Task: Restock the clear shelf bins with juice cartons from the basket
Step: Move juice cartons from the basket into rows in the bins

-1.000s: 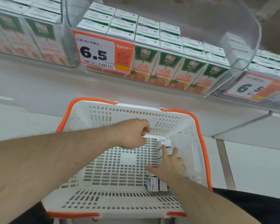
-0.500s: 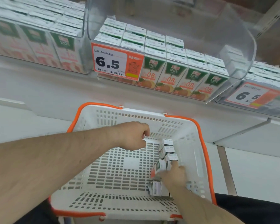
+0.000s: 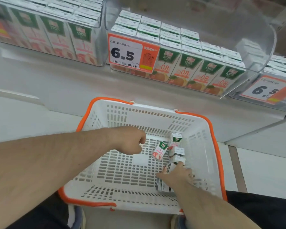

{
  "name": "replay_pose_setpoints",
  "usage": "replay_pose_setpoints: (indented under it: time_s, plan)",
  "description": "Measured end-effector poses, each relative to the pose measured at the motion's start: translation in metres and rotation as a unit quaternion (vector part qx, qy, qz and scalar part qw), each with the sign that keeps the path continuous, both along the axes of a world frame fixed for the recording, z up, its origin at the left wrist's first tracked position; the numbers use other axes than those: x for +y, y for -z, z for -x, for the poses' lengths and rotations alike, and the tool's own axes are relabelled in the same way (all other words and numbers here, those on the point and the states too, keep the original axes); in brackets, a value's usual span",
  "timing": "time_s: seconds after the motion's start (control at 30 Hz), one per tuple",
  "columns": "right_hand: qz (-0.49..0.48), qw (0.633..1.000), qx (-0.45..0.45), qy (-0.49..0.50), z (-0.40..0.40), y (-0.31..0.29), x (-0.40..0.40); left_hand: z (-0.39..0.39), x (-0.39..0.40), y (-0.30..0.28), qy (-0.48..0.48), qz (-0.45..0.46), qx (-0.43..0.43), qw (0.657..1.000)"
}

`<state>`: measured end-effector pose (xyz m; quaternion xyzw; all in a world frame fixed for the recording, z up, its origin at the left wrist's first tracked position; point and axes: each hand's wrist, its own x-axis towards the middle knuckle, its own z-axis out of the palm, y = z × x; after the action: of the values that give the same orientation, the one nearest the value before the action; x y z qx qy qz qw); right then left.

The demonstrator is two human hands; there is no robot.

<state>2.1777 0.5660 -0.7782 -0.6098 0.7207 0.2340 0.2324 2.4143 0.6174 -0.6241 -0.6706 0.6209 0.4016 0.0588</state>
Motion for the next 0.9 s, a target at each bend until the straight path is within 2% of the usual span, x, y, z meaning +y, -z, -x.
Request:
replay_pose_setpoints:
  time_s: [0.23,0.33,0.5,0.7,0.8,0.9]
  plan:
    - [-0.031,0.999,0.003,-0.018,0.006,0.019,0.007,0.002,-0.007,0.013,0.010,-0.042,-0.010,0.999]
    - [-0.017,0.989,0.065,-0.133,0.004,0.021,0.006,0.011,-0.013,0.014,0.025,-0.041,-0.007,0.999]
    - [-0.056,0.901,0.111,-0.416,-0.010,0.020,0.005,0.018,-0.012,0.017,0.053,-0.051,-0.018,0.997]
    - [-0.154,0.870,0.088,-0.460,-0.028,0.024,-0.001,0.015,-0.005,0.023,0.078,-0.066,-0.042,0.994]
    - [-0.195,0.834,0.122,-0.501,-0.040,0.023,-0.003,0.014,-0.002,0.025,0.079,-0.069,-0.050,0.993]
    - [-0.188,0.786,0.187,-0.559,-0.047,0.029,0.003,0.012,-0.001,0.026,0.078,-0.075,-0.053,0.993]
